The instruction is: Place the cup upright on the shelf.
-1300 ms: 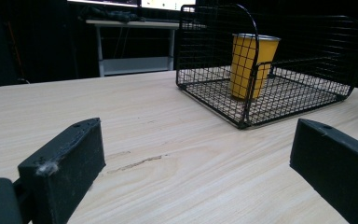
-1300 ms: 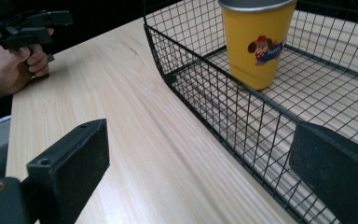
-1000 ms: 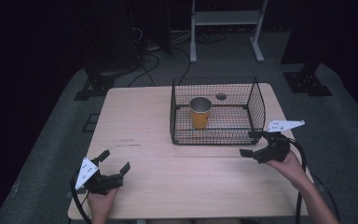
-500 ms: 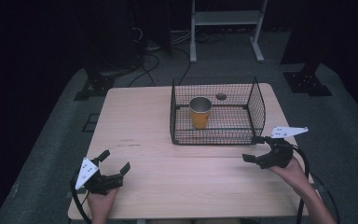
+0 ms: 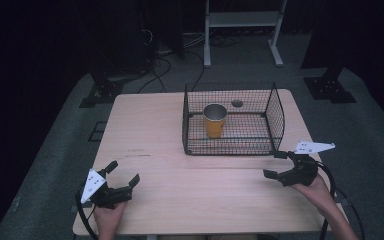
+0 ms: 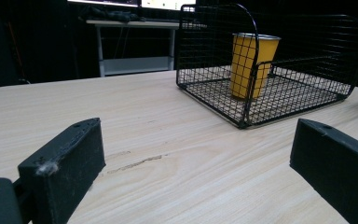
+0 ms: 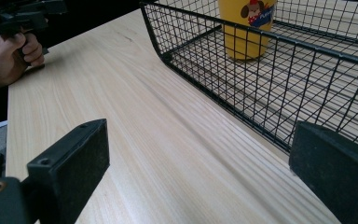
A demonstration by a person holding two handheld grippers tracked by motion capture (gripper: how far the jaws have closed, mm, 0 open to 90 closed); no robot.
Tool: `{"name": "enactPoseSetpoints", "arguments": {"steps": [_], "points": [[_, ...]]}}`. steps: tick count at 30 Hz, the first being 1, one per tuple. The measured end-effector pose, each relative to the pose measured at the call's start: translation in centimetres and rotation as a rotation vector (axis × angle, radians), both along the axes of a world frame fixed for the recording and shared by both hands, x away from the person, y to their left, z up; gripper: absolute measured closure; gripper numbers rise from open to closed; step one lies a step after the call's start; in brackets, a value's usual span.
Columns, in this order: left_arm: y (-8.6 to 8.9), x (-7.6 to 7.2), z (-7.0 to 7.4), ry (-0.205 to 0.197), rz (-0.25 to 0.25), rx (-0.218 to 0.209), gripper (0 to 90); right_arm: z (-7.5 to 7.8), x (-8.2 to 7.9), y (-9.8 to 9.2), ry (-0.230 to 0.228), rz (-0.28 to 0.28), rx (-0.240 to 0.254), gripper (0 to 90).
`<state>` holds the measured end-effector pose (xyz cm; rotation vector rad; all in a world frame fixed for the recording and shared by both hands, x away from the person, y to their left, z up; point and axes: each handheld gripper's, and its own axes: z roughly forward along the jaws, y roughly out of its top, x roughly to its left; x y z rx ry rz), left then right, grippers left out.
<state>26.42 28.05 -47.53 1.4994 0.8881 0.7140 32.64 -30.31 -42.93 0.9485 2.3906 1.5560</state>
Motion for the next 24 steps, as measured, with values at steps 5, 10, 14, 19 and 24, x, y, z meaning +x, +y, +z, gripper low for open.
{"name": "enactPoseSetpoints", "arguments": {"steps": [5, 10, 14, 19, 24], "points": [[0.0, 0.0, 0.0, 0.0, 0.001, -0.002, 2.4, -0.3, -0.5, -0.2, 0.001, -0.005, -0.004, 4.6], [0.0, 0.0, 0.0, 0.0, 0.004, 0.0, 2.4, -0.7, -1.0, -0.6, 0.005, -0.01, 0.0, 4.5], [0.0, 0.0, 0.0, 0.001, 0.006, 0.001, 2.4, -1.0, -1.4, -0.8, 0.007, -0.017, 0.001, 4.5], [0.0, 0.0, 0.0, 0.002, 0.007, 0.003, 2.4, -1.6, -2.4, -1.3, 0.009, -0.031, 0.007, 4.6], [0.0, 0.0, 0.0, 0.002, 0.009, 0.004, 2.4, -2.3, -3.5, -1.6, 0.012, -0.045, 0.01, 4.5]]}}
